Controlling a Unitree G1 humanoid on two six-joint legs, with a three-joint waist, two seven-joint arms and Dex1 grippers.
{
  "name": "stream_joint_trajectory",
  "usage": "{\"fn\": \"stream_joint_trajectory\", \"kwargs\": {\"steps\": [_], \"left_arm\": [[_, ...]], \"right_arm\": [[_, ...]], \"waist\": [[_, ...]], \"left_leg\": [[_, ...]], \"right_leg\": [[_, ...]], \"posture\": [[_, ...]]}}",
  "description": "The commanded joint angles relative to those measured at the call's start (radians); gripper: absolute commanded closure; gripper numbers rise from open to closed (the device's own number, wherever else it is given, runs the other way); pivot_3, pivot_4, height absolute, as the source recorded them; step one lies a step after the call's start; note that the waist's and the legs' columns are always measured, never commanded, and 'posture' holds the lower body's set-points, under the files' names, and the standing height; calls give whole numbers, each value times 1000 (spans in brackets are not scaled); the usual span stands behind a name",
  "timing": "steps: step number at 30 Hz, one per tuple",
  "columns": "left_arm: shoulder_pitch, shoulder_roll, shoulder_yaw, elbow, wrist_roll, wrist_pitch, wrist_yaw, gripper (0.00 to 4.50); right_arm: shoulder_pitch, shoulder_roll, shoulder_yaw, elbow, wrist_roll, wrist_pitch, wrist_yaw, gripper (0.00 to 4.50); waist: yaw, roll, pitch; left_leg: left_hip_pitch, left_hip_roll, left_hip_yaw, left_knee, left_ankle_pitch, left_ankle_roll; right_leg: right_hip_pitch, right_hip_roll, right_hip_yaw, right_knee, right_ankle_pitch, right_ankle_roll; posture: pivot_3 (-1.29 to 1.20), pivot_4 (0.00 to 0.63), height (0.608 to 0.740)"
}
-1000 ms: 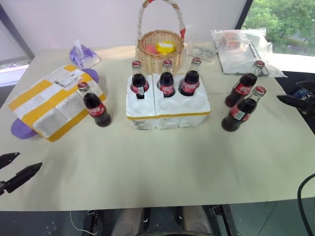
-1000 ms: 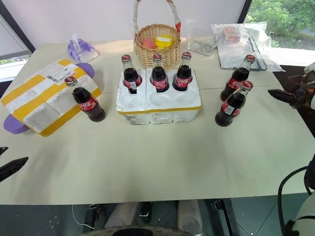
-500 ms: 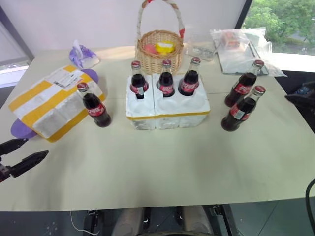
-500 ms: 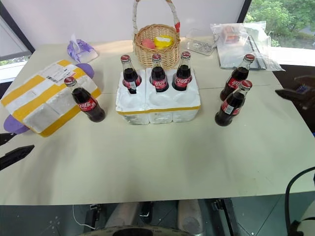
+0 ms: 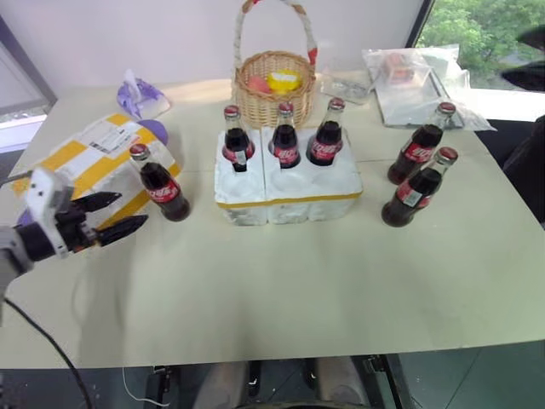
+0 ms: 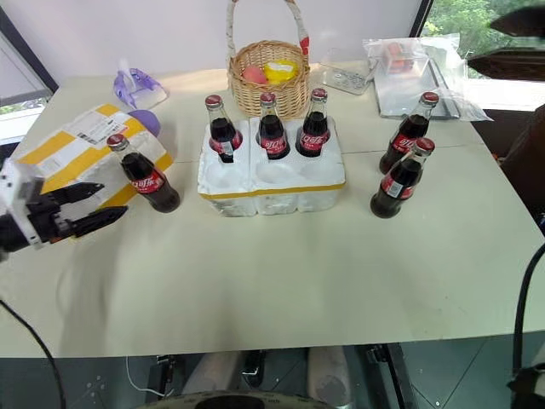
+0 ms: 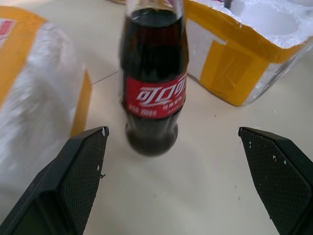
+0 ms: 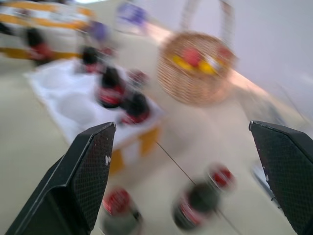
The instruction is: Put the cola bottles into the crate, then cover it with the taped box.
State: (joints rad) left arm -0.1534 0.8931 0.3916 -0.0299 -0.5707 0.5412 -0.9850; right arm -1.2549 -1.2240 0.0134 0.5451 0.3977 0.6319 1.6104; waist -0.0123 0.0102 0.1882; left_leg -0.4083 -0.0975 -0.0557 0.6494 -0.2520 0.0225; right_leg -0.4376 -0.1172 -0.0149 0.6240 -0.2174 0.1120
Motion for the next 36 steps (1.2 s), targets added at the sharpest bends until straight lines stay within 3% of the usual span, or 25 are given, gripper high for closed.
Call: {"fn": "stream_joint_trajectory", "kwargs": {"steps": [1, 8, 23, 26, 28, 36], "left_arm": [[-51, -11, -33, 31, 28, -40, 4, 44], [-155, -61, -118, 99, 82, -81, 19, 44], [-329, -161, -206, 301, 165, -163, 35, 44], [-358, -183, -207, 342, 166, -176, 30, 840], [-373, -188, -204, 360, 168, -177, 32, 1728], [-386, -131, -198, 304, 142, -112, -30, 1726]], "right_arm": [[76, -42, -51, -219, 145, 97, 4, 0], [201, -14, -139, -461, 253, 208, -45, 0], [276, 21, -180, -501, 298, 219, -127, 0], [283, 27, -185, -508, 303, 217, -140, 0], [282, 30, -186, -511, 309, 221, -152, 0], [354, 36, -219, -548, 328, 226, -200, 0]], "waist": [[2, 0, 0], [3, -1, 0], [3, -2, -1], [3, -3, 0], [3, -3, 0], [3, -6, 1]], "left_leg": [[-1, 0, 0, 0, 0, 0], [-1, 0, 1, 4, 0, 1], [-1, -1, 1, 4, 1, 1], [-1, 0, 1, 4, 1, 1], [-1, 0, 1, 4, 1, 1], [-1, 0, 1, 4, 1, 1]], "right_leg": [[-1, 0, 0, 1, 0, 0], [-2, -1, 1, 5, 0, 0], [-2, 0, 1, 5, 0, 0], [-2, 0, 1, 5, 0, 0], [-2, 0, 1, 5, 0, 0], [-2, 0, 1, 5, 0, 0]], "posture": [[0, 150, 740], [0, 150, 740], [0, 150, 740], [0, 150, 740], [0, 150, 740], [0, 150, 740]]}}
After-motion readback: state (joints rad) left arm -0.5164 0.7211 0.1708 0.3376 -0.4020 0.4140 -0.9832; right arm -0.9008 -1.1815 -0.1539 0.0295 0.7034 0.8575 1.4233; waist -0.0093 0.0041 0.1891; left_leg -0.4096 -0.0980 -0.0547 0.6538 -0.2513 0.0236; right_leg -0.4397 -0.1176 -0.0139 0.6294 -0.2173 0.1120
